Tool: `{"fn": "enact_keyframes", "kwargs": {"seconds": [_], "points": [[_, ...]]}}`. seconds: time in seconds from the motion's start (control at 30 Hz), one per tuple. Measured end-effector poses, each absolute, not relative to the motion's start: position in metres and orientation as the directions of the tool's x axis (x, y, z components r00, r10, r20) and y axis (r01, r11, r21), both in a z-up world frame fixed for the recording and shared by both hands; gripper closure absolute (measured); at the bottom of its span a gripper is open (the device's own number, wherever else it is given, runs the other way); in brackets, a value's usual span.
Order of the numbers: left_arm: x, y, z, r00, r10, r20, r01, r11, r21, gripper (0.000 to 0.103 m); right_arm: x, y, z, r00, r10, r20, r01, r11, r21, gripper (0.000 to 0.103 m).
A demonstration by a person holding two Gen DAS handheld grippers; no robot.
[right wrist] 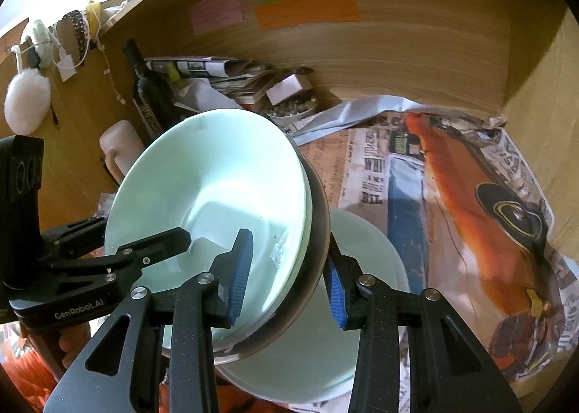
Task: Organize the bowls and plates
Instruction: 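Lift the stack with both tools and carry it over the mint green plate, then lower the stack onto the mint green plate and open both tools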
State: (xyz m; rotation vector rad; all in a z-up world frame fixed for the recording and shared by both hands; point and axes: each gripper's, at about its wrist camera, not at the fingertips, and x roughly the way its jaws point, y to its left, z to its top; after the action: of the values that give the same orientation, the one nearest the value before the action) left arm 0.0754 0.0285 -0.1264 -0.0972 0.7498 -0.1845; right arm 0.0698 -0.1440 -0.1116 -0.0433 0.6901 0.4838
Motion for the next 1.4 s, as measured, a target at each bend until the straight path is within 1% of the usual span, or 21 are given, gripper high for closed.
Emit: {"fn": "enact_keyframes", "kwargs": {"seconds": [0.43,0.67,1.17,1.4], "points": [[0.081,0.006,-0.134,0.684,-0.233,-0.691,0.174,0.972,-0.155,0.057,0.068,-0.17,-0.118,0.665,0.391,-0.637,-0.403,0.905,0.135,0.069],[0.088,-0.001,-0.142,0.652,-0.243,-0.718,0.182,0.97,-0.163,0.057,0.073,-0.175,-0.126,0.651,0.381,-0.657,-0.386,0.911,0.146,0.069],[0.099,-0.001,-0.16,0.597,-0.245,-0.764,0.188,0.968,-0.164,0.057,0.089,-0.179,-0.143,0.603,0.379,-0.702,-0.37,0.912,0.175,0.069],[0.101,0.001,-0.16,0.603,-0.252,-0.757,0.202,0.966,-0.161,0.057,0.094,-0.18,-0.145,0.599,0.379,-0.706,-0.366,0.913,0.18,0.068]]}}
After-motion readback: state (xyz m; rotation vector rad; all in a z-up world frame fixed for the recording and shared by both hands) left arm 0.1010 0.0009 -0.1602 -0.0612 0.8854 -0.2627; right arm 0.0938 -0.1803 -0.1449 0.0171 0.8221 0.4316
